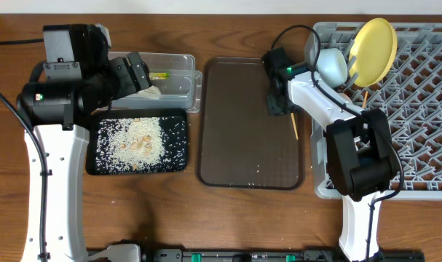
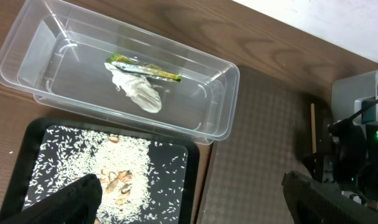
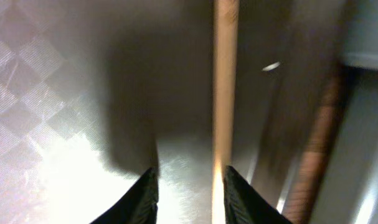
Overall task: Sort waste into correct bins and load items into the dishwasher rack
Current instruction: 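Return the right gripper to the tray and grasp the second chopstick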
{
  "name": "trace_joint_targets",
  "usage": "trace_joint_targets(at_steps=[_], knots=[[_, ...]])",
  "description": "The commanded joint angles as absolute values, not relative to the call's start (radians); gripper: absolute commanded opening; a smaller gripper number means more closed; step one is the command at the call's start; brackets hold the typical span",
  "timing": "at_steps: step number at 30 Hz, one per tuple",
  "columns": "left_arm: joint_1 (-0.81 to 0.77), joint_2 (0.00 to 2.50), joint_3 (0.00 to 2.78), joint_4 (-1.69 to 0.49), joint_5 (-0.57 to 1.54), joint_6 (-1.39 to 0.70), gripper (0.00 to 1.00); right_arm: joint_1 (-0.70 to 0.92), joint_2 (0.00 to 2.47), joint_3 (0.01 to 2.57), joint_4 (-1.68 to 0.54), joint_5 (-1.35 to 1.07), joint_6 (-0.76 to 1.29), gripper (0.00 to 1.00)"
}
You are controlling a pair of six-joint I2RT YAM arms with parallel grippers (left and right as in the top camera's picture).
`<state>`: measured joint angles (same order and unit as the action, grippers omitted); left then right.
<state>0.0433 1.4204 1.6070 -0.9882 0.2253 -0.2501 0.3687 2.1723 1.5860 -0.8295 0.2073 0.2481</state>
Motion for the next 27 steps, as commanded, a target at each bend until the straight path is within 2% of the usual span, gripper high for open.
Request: trace_joint_targets(at_steps=[1,10,13,19,27], knots=[[0.047,1.422,1.620,-0.990,0.216,-0.241,0.96,0.348,2.179,1.555,-0.829,0.123,0.265,0.29],[0.047,1.422,1.620,-0.990,0.216,-0.241,0.96,0.347,2.178,1.504,-0.829,0.093,0.265,0.30],[0.047,1.422,1.620,-0.990,0.216,-0.241,0.96,0.347,2.163,1.536,-0.833,0.093,0.265,0.35],[0.047,1.422,1.620,-0.990,0.216,-0.241,0.96,0.345,2.124,1.623,-0.860,0.108,0.234,0.52],[0.047,1.422,1.620,-0.990,0.216,-0.241,0.96,0.301,2.129,1.622,-0.873,0.109,0.228,0.55]])
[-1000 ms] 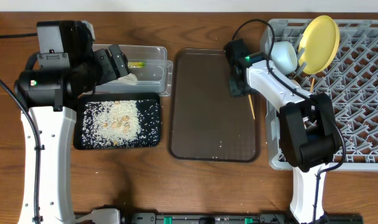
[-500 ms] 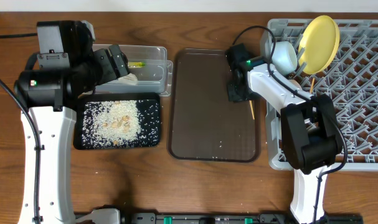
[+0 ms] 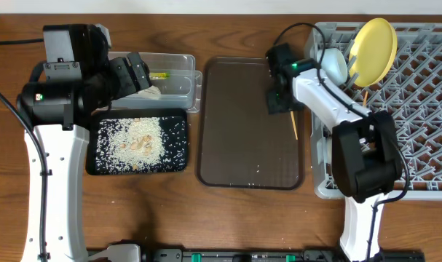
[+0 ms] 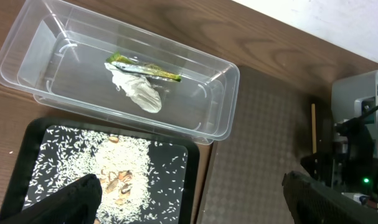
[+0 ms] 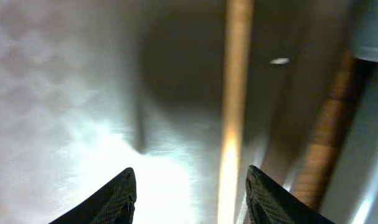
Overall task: Sort waste into correct bins and load items into the dishwasher rack
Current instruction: 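Return the right gripper to the tray and grasp the second chopstick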
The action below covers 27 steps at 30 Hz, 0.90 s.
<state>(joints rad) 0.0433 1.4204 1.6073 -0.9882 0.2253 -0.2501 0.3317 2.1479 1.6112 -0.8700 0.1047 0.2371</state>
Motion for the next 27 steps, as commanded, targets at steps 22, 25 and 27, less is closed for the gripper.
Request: trace_joint_targets(at_steps=[22,25,27], knots=[[0.047,1.422,1.620,-0.990,0.216,-0.241,0.96,0.288,2.148,1.606,-0.844,0.068,0.186,0.45],[0.047,1.422,1.620,-0.990,0.216,-0.241,0.96,0.290,2.180,1.606,-0.848,0.054,0.186,0.42],[0.047,1.422,1.620,-0.990,0.216,-0.241,0.96,0.289,2.194,1.606,-0.850,0.045,0.186,0.37]])
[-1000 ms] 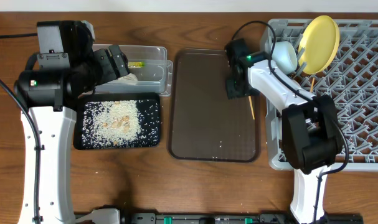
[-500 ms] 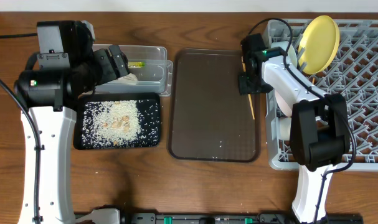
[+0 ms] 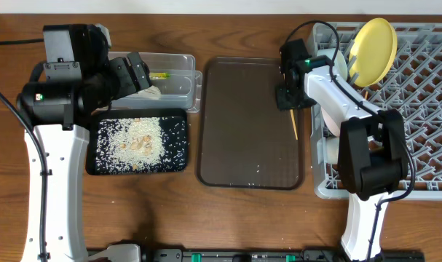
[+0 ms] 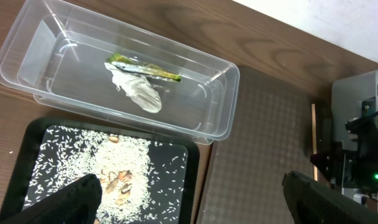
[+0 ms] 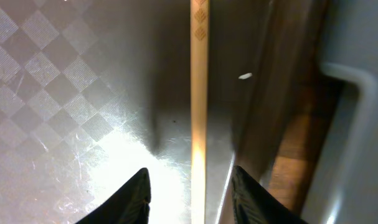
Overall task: Sort waste into correct bins and load items into the dishwasher rack
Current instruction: 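Return the right gripper to the tray and grasp the second chopstick, then carry the second chopstick into the rack beside the first and release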
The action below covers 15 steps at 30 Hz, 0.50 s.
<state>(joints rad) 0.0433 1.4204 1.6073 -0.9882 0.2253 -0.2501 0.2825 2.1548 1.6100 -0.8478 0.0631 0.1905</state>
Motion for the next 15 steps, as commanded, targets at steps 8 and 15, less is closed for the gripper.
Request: trace_joint_targets(at_steps=[8,15], knots=[[0.047,1.422,1.620,-0.990,0.216,-0.241,0.96,0.290,2.206,1.606,-0.854,-0.001,0.186,0.17],[0.047,1.422,1.620,-0.990,0.216,-0.241,0.96,0.295,2.206,1.606,-0.868,-0.031,0.186,0.01]])
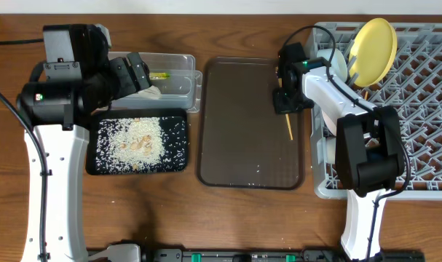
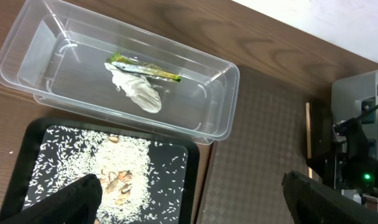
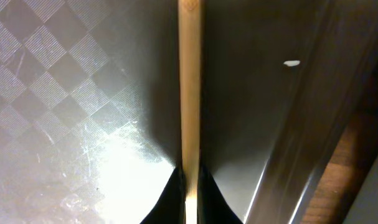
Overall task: Sort waste into correct bins and load items into the dishwasher rack
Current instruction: 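Carry the second chopstick into the rack beside the first and release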
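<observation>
A thin wooden chopstick (image 1: 286, 122) lies lengthwise near the right edge of the brown tray (image 1: 235, 138). My right gripper (image 1: 285, 102) is down on the chopstick (image 3: 190, 87), its jaws shut on the stick's near end. My left gripper (image 2: 189, 199) hangs open above the clear plastic bin (image 2: 39, 74), which holds a crumpled white napkin (image 2: 136, 91) and a green wrapper (image 2: 145, 70). The black tray (image 1: 139, 141) in front of the bin carries scattered rice. The grey dishwasher rack (image 1: 424, 109) at the right holds a yellow plate (image 1: 375, 49) and a white bowl (image 1: 333, 64).
A few rice grains lie on the brown tray. Its raised right rim (image 3: 313, 124) runs close beside the chopstick, with a strip of wooden table (image 1: 206, 218) between it and the rack's wall. My left arm's column stands at the table's left.
My right gripper's jaws, then spread on either side of the chopstick, have shut on it. The stick now sits slightly further left on the tray. The left arm has not moved.
My right gripper stood open low over the brown tray, left of the chopstick. It then stood wider open nearer the stick, then straddled it by the tray's right rim, and is now shut on it. The left gripper stayed open over the bin throughout.
</observation>
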{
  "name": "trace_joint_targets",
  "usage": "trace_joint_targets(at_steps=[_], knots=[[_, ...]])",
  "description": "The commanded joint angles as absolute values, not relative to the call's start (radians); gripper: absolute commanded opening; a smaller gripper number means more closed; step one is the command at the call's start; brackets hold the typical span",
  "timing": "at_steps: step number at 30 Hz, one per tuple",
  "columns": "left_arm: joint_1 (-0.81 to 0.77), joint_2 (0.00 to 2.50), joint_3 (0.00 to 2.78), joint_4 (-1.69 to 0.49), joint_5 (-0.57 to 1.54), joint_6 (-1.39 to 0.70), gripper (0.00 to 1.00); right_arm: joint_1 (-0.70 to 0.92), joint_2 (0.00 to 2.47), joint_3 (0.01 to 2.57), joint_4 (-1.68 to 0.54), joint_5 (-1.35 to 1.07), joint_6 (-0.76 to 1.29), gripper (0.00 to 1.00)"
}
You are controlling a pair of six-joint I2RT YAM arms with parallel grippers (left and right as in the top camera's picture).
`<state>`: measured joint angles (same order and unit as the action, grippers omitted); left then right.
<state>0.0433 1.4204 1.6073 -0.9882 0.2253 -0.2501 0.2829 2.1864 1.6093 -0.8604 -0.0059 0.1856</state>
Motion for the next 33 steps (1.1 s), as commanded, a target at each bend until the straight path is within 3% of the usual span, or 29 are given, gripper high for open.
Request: trace_joint_targets(at_steps=[1,8,15,27,33], knots=[[0.047,1.422,1.620,-0.990,0.216,-0.241,0.96,0.296,2.206,1.606,-0.868,-0.031,0.186,0.01],[0.047,1.422,1.620,-0.990,0.216,-0.241,0.96,0.295,2.136,1.670,-0.945,-0.038,0.186,0.01],[0.047,1.422,1.620,-0.990,0.216,-0.241,0.96,0.274,1.896,1.746,-1.022,-0.027,0.167,0.01],[0.047,1.423,1.620,-0.990,0.216,-0.241,0.96,0.060,1.678,1.728,-1.322,0.070,0.170,0.01],[0.047,1.423,1.620,-0.990,0.216,-0.241,0.96,-0.034,1.678,1.604,-1.311,0.147,0.169,0.01]])
